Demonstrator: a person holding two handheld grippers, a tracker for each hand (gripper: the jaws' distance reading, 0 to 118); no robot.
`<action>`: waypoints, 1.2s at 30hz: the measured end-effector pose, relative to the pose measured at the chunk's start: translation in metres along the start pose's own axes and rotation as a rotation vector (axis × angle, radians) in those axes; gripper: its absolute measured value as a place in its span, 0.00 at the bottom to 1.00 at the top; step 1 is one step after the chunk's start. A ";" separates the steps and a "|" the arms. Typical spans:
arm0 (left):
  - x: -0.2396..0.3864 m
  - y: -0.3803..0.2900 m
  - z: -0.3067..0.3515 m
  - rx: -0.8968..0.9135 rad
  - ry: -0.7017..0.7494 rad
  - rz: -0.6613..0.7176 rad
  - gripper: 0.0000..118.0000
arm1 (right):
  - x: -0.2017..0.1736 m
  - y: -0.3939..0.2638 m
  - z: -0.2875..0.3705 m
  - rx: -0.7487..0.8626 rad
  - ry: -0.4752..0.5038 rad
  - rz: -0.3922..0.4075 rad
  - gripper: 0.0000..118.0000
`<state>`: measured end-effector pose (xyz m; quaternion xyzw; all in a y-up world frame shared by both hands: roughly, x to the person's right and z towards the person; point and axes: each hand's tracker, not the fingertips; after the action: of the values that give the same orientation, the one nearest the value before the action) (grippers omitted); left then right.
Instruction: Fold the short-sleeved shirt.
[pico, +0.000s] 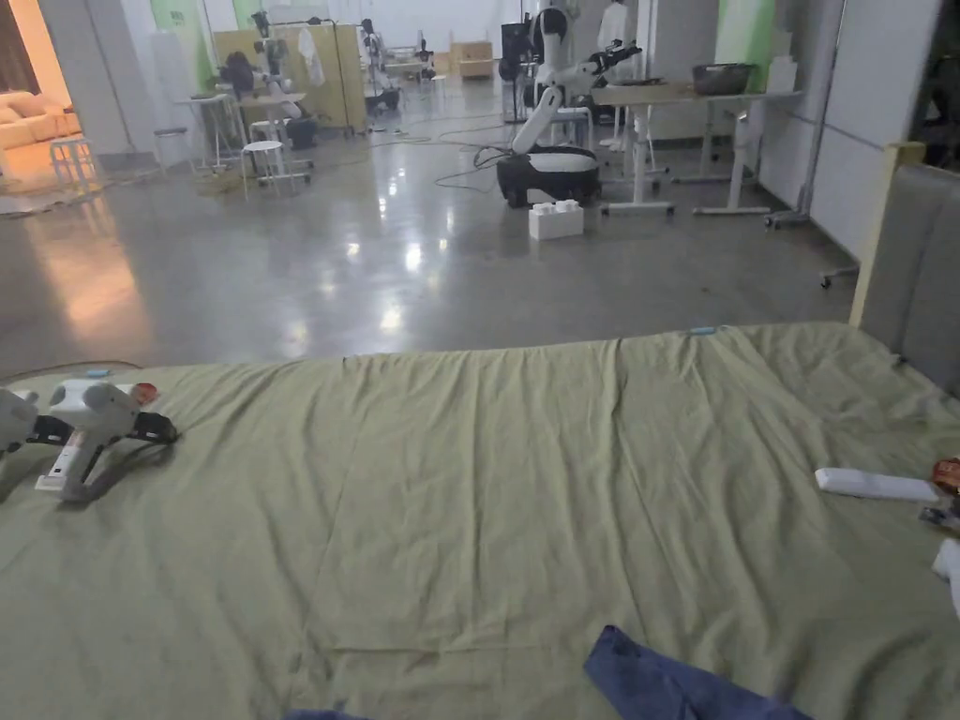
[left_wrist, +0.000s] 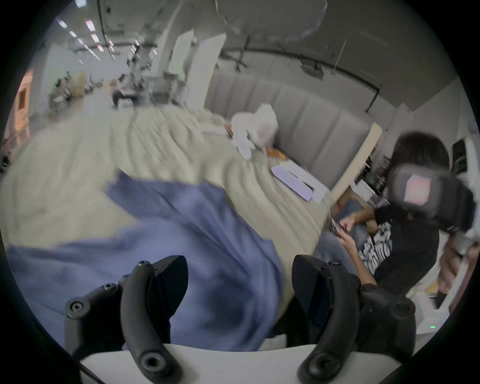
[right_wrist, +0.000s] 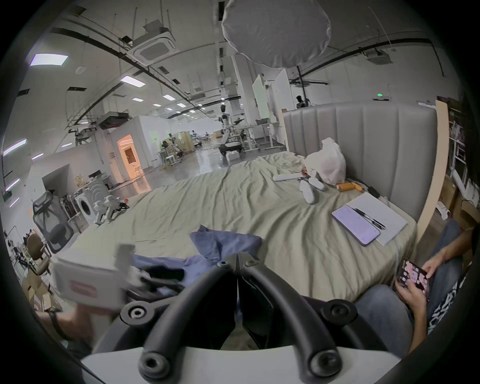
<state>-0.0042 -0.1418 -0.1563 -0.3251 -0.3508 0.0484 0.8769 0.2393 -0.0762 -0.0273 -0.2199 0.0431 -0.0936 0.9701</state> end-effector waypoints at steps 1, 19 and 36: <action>-0.006 0.010 0.030 0.053 0.039 -0.021 0.73 | -0.004 0.002 -0.003 0.008 0.017 0.007 0.00; -0.012 0.000 0.333 0.622 0.845 -0.115 0.03 | -0.063 0.062 -0.004 0.207 0.176 0.119 0.00; 0.000 0.002 0.340 0.589 0.812 -0.095 0.00 | -0.071 0.068 0.009 0.257 0.158 0.164 0.00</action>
<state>-0.2234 0.0419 0.0274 -0.0400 0.0329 -0.0248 0.9983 0.1820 0.0021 -0.0463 -0.0820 0.1246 -0.0358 0.9882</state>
